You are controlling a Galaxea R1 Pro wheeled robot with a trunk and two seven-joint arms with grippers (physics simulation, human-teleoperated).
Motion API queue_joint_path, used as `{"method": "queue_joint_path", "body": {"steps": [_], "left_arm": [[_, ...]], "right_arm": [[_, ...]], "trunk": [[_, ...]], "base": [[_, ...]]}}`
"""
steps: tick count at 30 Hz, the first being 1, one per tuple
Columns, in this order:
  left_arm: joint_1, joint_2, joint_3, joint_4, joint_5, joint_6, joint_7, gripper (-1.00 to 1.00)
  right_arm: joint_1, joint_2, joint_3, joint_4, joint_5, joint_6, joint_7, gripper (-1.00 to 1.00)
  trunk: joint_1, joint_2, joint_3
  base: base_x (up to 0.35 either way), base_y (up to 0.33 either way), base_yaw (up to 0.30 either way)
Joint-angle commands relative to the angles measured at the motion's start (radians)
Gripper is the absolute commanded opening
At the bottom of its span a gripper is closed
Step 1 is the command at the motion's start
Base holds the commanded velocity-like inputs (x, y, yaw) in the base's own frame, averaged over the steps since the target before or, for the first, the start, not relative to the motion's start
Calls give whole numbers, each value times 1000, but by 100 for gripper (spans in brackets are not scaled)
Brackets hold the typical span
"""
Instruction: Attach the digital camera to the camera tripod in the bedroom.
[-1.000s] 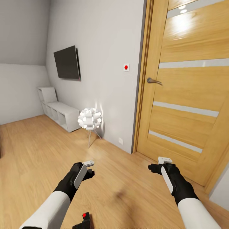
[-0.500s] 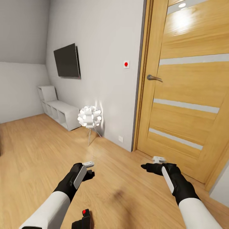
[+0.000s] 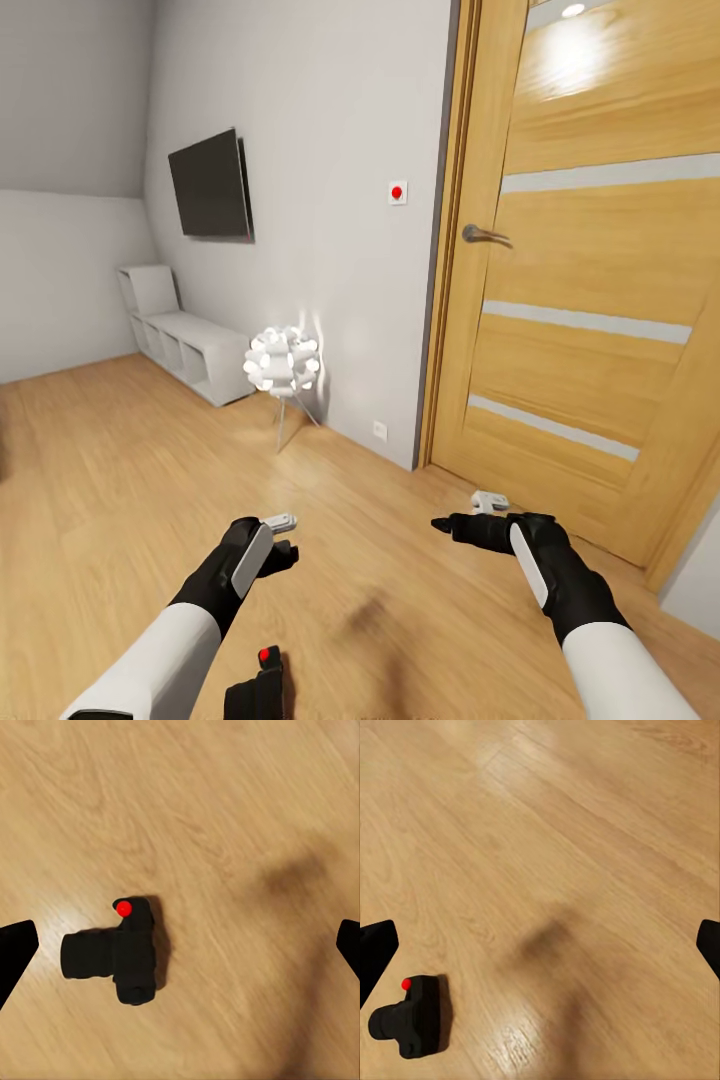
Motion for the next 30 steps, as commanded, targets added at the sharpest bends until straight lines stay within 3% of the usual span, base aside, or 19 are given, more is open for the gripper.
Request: {"method": "queue_joint_path", "body": {"steps": [1, 9, 10, 21, 30], "left_arm": [[0, 0, -1, -1, 10, 2, 10, 100], [0, 0, -1, 0, 9, 1, 11, 100], [0, 0, -1, 0, 9, 1, 11, 100], [0, 0, -1, 0, 9, 1, 13, 100], [0, 0, -1, 0, 9, -1, 12, 100]], "right_arm": [[-1, 0, -1, -1, -8, 7, 2, 100], [-1, -1, -2, -1, -9, 8, 38, 100], [-1, -1, -3, -1, -9, 9, 74, 100], [-1, -22, -3, -1, -8, 73, 208, 100], [-1, -28, -3, -1, -8, 78, 218, 100]], "trunk": [[4, -8, -4], [7, -10, -35], [8, -10, -39], [13, -12, -82], [17, -14, -116]], "base": [[0, 0, 0], [0, 0, 0], [0, 0, 0], [0, 0, 0], [0, 0, 0]]}}
